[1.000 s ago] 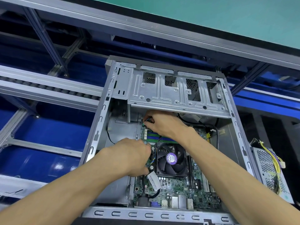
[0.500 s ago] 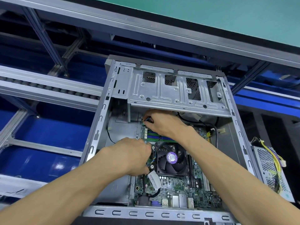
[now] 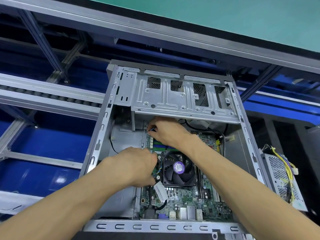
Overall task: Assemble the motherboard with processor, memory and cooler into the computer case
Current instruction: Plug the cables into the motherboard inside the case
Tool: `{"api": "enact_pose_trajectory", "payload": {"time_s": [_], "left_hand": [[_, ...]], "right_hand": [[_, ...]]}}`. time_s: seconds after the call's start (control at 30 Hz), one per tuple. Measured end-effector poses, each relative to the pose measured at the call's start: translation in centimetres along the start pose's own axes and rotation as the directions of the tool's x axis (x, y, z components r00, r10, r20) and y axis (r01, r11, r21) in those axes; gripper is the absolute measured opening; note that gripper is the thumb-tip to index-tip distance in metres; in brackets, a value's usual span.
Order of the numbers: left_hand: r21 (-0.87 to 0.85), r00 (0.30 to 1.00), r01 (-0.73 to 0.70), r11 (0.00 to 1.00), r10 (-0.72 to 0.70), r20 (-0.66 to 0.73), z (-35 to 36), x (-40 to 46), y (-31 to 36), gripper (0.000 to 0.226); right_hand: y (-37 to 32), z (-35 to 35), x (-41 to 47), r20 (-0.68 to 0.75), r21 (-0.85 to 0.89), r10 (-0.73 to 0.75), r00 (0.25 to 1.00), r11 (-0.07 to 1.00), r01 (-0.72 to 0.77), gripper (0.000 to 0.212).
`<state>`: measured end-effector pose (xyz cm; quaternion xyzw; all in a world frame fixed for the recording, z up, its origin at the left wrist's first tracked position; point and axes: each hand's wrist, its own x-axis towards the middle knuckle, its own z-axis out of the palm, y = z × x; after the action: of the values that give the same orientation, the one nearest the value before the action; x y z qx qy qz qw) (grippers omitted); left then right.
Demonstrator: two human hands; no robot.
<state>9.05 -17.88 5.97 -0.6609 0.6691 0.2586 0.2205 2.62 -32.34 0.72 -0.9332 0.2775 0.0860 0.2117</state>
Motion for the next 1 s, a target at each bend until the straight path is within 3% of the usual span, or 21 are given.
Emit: {"api": "enact_pose_trajectory", "payload": {"time_s": [0.17, 0.33, 0.53, 0.67, 0.83, 0.9, 1.0], "left_hand": [[-0.049, 1.0, 0.006, 0.999, -0.006, 0.007, 0.0, -0.1, -0.3, 0.059], [-0.106, 0.999, 0.027, 0.994, -0.022, 0.049, -0.3, 0.0, -0.9, 0.065], [-0.125, 0.996, 0.079, 0.989, -0.073, 0.052, -0.4, 0.1, -1.5, 0.05], [-0.135, 0.989, 0.075, 0.988, -0.091, -0.115, -0.5, 0.2, -1.4, 0.037], [-0.216, 0.946, -0.048, 0.975, -0.025, -0.325, -0.5, -0.1, -1.1, 0.02], [-0.238, 0.901, -0.119, 0.964, 0.004, -0.434, -0.4, -0.3, -0.9, 0.007], [-0.228, 0.88, -0.155, 0.961, 0.03, -0.474, -0.4, -0.4, -0.4, 0.022]], "right_hand": [[0.3, -0.4, 0.0, 0.055, 0.106, 0.077, 0.995, 0.991, -0.083, 0.024], [0.3, -0.1, 0.3, 0.034, 0.144, 0.072, 0.997, 0.987, -0.076, 0.006], [0.0, 0.0, 0.0, 0.005, 0.173, 0.082, 0.997, 0.981, -0.082, 0.007], [-0.4, -0.4, -0.5, -0.019, 0.15, 0.099, 0.995, 0.984, -0.095, 0.006], [-1.1, -1.6, -1.9, 0.02, 0.063, 0.118, 0.993, 0.991, -0.119, 0.028], [-1.2, -2.3, -3.5, -0.034, 0.045, 0.079, 0.996, 0.996, -0.078, 0.033], [-0.8, -3.9, -6.6, -0.115, 0.086, 0.037, 0.993, 0.996, -0.027, 0.033]]}}
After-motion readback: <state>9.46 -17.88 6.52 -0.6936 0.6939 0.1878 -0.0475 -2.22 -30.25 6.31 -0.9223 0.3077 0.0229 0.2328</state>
